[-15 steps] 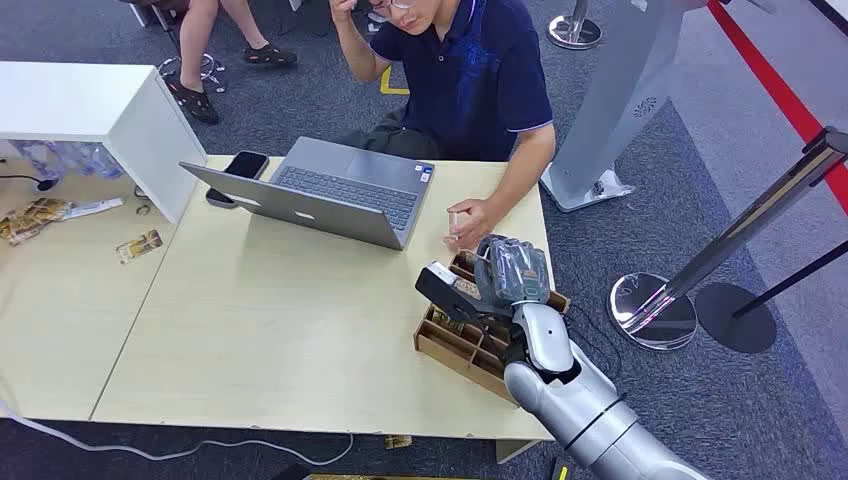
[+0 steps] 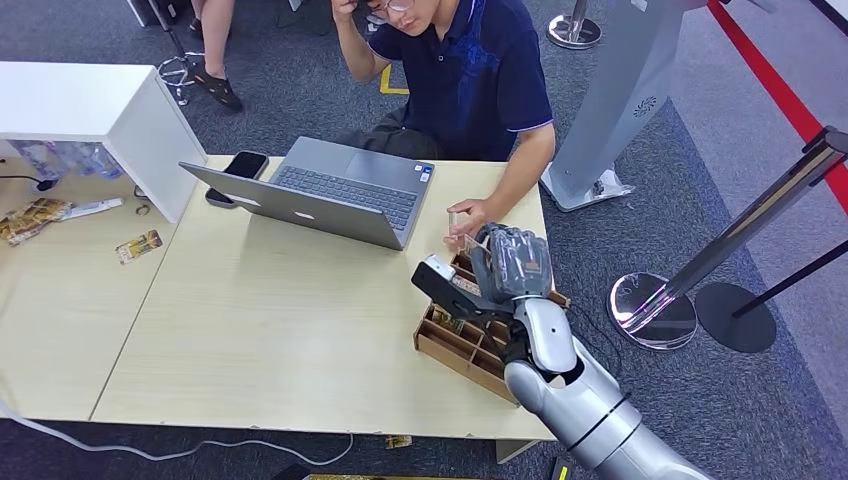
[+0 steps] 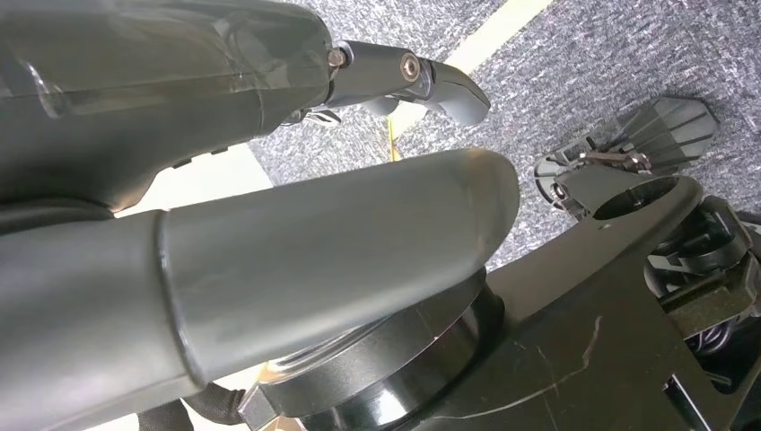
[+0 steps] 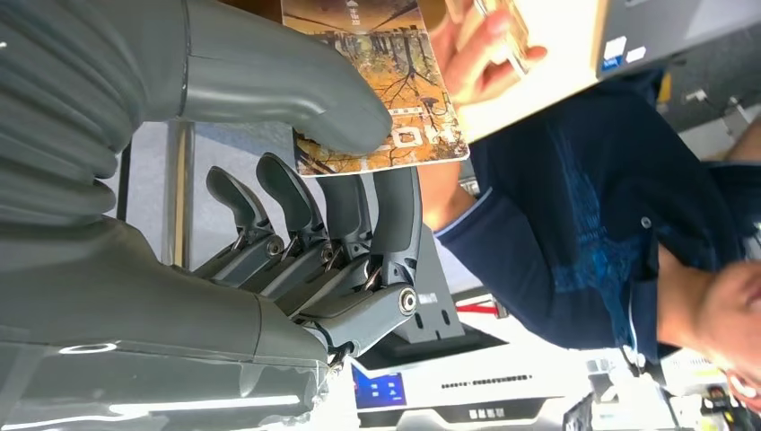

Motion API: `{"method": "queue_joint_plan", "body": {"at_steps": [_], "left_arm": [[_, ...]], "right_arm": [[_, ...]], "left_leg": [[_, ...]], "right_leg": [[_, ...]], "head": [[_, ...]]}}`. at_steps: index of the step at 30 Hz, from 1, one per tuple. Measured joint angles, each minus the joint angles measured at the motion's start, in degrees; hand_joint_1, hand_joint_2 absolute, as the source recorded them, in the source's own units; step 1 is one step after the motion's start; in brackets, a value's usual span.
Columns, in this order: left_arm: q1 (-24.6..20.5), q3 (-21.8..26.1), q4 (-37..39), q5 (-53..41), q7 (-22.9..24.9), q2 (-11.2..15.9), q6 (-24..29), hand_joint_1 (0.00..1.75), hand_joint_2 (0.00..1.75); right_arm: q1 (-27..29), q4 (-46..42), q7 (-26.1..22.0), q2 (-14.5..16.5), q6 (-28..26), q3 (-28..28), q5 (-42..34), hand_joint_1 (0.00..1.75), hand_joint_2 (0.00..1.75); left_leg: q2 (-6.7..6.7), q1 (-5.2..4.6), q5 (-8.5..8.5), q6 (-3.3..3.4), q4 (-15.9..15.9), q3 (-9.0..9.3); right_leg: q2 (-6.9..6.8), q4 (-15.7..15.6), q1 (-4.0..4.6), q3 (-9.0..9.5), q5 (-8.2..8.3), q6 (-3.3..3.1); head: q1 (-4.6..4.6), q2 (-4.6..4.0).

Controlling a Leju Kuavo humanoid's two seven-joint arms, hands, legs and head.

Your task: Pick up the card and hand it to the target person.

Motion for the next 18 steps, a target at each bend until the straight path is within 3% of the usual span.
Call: {"method": "queue_joint_plan", "body": {"at_steps": [5, 11, 15, 18], "left_arm": [[0.2, 0.0, 0.0, 0.2, -0.2, 0.0, 0.2, 0.00, 0.00], [0.7, 0.0, 0.0, 0.6, -0.7, 0.0, 0.6, 0.00, 0.00], [0.9, 0.0, 0.0, 0.6, -1.0, 0.0, 0.6, 0.00, 0.00], [0.9, 0.0, 0.0, 0.4, -0.9, 0.0, 0.6, 0.00, 0.00]], "right_arm": [[0.4, -3.2, 0.1, -0.6, -1.9, -0.8, -0.8, 1.62, 1.75], [1.4, -8.8, -1.0, -1.4, -7.2, -2.5, 0.5, 1.60, 1.75], [2.5, -12.9, -4.5, -1.6, -13.1, -4.0, 4.3, 1.59, 1.75], [3.8, -15.5, -8.2, -1.1, -14.0, -5.6, 6.6, 1.61, 1.75]], "left_leg": [[0.00, 0.00, 0.00, 0.00, 0.0, 0.00], [0.00, -0.01, 0.00, 0.00, 0.0, 0.00], [0.00, 0.00, -0.01, 0.00, 0.0, 0.00], [0.00, 0.00, -0.01, 0.00, 0.0, 0.00]], "right_leg": [[0.00, 0.0, 0.00, 0.00, 0.00, 0.00], [0.00, 0.0, -0.01, 0.00, 0.00, 0.00], [0.00, 0.0, -0.01, 0.00, 0.00, 0.00], [-0.01, 0.0, 0.00, 0.00, 0.00, 0.00]], "head": [[-0.01, -0.01], [0.00, -0.02], [-0.01, -0.01], [-0.01, -0.01]]}}
